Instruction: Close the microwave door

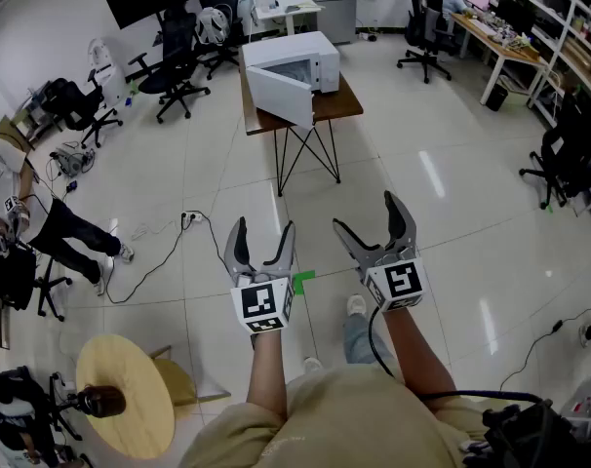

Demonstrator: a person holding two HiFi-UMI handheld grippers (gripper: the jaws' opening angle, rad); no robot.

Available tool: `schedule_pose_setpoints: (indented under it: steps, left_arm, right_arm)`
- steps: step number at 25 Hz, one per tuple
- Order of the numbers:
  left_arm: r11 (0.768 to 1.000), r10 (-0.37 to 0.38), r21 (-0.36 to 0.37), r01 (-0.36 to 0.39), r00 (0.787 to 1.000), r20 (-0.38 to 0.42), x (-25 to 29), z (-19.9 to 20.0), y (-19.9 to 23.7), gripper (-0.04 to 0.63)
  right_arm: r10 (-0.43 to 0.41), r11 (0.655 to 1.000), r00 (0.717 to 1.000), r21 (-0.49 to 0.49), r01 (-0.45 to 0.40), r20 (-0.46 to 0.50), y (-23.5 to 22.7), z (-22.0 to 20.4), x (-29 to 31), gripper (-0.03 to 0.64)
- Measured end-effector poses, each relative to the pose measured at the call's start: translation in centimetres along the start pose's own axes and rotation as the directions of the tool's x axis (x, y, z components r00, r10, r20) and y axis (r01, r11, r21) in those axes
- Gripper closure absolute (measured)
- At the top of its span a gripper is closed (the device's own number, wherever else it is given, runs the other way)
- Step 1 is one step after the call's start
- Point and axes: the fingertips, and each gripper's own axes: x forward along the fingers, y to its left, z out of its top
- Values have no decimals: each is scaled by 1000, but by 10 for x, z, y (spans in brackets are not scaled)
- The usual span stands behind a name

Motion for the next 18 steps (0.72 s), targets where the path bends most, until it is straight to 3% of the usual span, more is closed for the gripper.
schedule_pose_setpoints:
  steps: [6, 11, 18]
  left_arm:
    - [999, -9, 33, 9, 1000, 5, 95, -15, -21, 227]
    - [998, -7, 64, 5, 1000, 29, 165, -9, -62, 227]
    - [998, -3, 57, 3, 1000, 7, 246, -54, -93, 227]
  right_arm:
    - [26, 999, 1000, 21, -27, 17, -73, -25, 52, 160]
    - [57, 997, 996, 45, -59, 62, -142, -17, 81, 161]
    - [101, 991, 993, 83, -107, 67, -204, -59, 120, 165]
